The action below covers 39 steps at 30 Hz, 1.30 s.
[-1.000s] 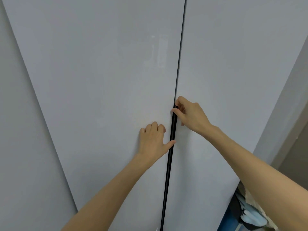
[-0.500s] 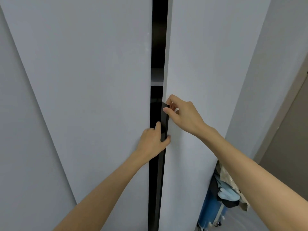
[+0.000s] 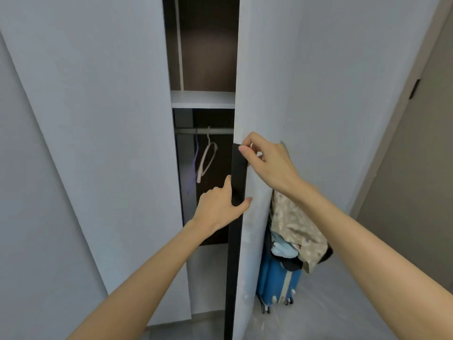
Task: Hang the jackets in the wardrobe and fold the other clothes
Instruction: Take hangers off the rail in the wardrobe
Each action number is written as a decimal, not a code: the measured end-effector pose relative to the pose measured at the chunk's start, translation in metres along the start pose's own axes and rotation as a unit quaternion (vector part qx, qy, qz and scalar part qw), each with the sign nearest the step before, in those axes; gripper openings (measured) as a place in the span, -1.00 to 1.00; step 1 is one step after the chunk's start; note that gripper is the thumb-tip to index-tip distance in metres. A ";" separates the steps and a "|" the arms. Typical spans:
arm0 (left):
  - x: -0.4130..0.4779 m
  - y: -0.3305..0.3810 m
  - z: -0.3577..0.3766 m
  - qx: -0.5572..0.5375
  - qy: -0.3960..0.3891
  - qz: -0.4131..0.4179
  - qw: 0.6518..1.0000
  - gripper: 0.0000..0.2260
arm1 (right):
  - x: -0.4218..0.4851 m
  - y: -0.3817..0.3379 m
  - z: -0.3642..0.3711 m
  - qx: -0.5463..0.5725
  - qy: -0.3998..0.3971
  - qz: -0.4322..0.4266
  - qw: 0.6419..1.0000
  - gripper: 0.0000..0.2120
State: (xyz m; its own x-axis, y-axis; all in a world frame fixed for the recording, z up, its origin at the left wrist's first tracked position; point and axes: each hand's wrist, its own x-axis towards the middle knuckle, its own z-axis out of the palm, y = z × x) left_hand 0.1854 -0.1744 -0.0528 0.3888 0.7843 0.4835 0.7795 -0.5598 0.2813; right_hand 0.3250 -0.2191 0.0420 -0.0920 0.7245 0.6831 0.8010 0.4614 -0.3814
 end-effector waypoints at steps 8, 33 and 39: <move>-0.001 0.113 0.021 -0.151 -0.076 0.008 0.986 -0.17 | -0.063 0.030 -0.079 0.046 0.063 0.100 0.992 -0.77; -0.015 0.127 0.033 -0.218 -0.071 0.015 0.973 -0.50 | -0.113 0.030 -0.118 -0.123 0.170 0.062 0.976 -0.86; -0.023 0.047 0.004 -0.187 0.016 -0.105 0.977 -0.46 | -0.067 0.003 -0.053 -0.084 0.049 0.030 0.995 -0.79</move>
State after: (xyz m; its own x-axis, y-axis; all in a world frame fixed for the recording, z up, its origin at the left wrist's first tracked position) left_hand 0.2150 -0.2176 -0.0536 0.2199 0.8865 0.4072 0.6039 -0.4515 0.6568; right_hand 0.3652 -0.2934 0.0283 0.0106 0.6906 0.7232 0.8918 0.3206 -0.3191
